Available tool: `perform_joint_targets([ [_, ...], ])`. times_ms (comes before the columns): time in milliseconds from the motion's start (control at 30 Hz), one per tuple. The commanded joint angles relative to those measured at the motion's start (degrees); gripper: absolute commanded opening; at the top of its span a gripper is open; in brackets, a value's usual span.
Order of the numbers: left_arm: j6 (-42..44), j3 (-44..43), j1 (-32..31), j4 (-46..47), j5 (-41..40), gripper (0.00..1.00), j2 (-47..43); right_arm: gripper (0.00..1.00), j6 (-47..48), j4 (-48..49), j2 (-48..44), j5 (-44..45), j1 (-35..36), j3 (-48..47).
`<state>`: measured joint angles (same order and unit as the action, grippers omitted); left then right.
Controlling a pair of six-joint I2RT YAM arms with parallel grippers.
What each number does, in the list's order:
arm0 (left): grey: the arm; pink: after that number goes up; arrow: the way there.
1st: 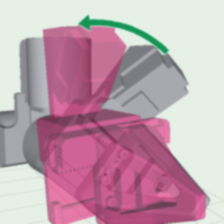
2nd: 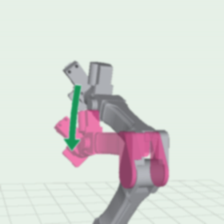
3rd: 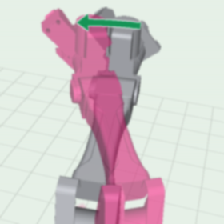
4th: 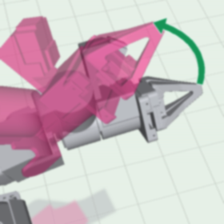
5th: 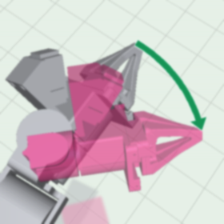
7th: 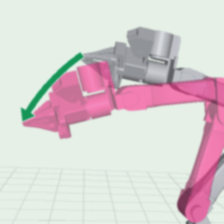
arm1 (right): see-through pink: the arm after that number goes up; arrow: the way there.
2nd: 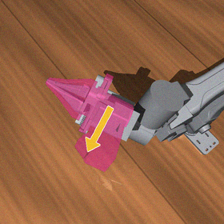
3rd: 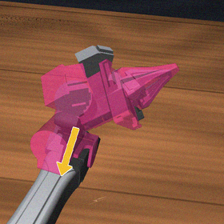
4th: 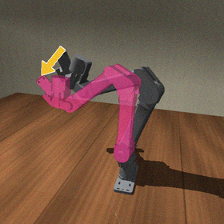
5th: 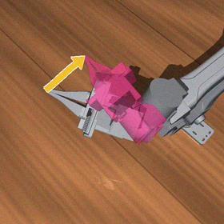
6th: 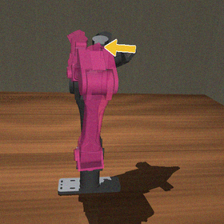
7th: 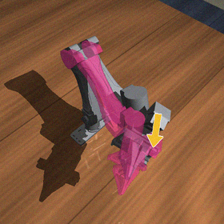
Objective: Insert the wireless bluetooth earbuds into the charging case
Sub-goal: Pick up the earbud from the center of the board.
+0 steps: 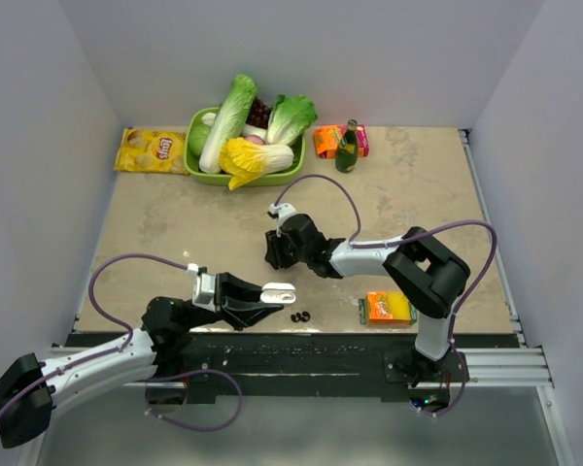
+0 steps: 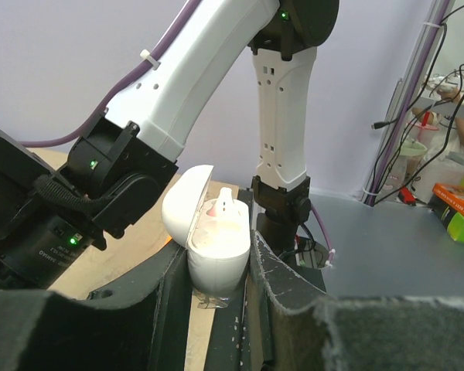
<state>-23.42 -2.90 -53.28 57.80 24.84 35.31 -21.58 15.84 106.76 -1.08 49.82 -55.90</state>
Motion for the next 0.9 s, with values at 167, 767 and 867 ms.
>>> perform_joint_targets([
  [167, -0.31, 8.08, -0.16, 4.34, -0.41, 0.00, 0.20, 0.33, 0.58, -2.21, -1.20, 4.59, 0.19, 1.14],
  [767, -0.93, 8.43, -0.16, 5.92, -0.23, 0.00, 1.08, 0.19, 0.84, -3.18, -2.43, 8.38, 0.19, 1.67],
  [867, -0.93, 8.43, -0.16, 6.10, -0.14, 0.00, 1.08, 0.19, 0.75, -3.00, -2.70, 8.20, 0.19, 1.76],
])
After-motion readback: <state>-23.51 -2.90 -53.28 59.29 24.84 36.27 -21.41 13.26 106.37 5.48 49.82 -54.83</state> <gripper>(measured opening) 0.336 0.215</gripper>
